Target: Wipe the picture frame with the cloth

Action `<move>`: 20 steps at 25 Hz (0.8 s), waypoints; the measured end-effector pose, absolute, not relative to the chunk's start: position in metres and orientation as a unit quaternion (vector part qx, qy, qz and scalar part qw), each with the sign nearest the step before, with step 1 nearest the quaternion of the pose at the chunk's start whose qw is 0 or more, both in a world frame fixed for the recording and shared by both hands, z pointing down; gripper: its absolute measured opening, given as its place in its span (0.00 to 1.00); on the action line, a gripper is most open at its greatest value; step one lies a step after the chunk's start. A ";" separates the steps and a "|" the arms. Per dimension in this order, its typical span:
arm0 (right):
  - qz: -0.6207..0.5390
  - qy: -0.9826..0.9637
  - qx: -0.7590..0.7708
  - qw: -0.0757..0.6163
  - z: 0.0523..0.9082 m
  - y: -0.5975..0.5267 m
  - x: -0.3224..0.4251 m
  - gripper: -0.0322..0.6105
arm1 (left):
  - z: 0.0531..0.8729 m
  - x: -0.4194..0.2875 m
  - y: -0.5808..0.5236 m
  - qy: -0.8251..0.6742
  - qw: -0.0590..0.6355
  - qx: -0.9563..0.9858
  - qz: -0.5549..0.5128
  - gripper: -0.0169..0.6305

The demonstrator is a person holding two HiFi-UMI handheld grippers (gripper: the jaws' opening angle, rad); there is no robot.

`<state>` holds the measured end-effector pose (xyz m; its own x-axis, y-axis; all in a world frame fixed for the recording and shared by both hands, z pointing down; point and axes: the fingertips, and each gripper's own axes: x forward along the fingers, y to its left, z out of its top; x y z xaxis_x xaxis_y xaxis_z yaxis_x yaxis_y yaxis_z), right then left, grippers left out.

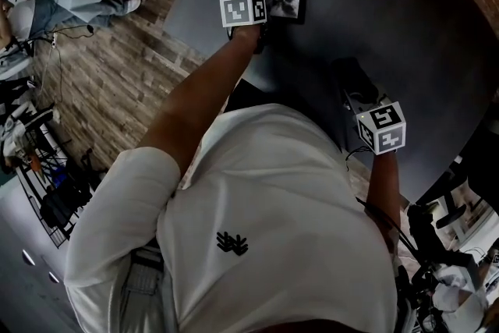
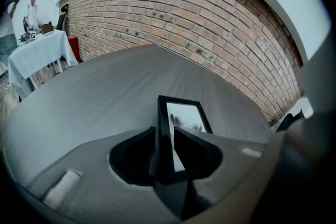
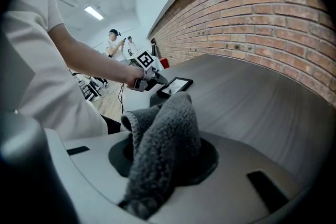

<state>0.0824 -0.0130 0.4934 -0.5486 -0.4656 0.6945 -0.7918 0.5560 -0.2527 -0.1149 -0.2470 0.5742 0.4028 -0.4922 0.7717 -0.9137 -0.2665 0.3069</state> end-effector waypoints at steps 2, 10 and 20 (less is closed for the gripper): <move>0.284 -0.836 0.372 0.285 0.497 -0.013 0.082 0.20 | 0.568 -0.118 -0.242 -0.474 0.377 0.748 0.274 0.20; 0.282 -0.851 0.341 0.283 0.500 -0.003 0.061 0.20 | 0.524 -0.131 -0.185 -0.450 0.350 0.775 0.272 0.20; 0.277 -0.843 0.361 0.288 0.487 0.005 0.016 0.19 | 0.475 -0.137 -0.080 -0.292 0.344 0.849 0.275 0.06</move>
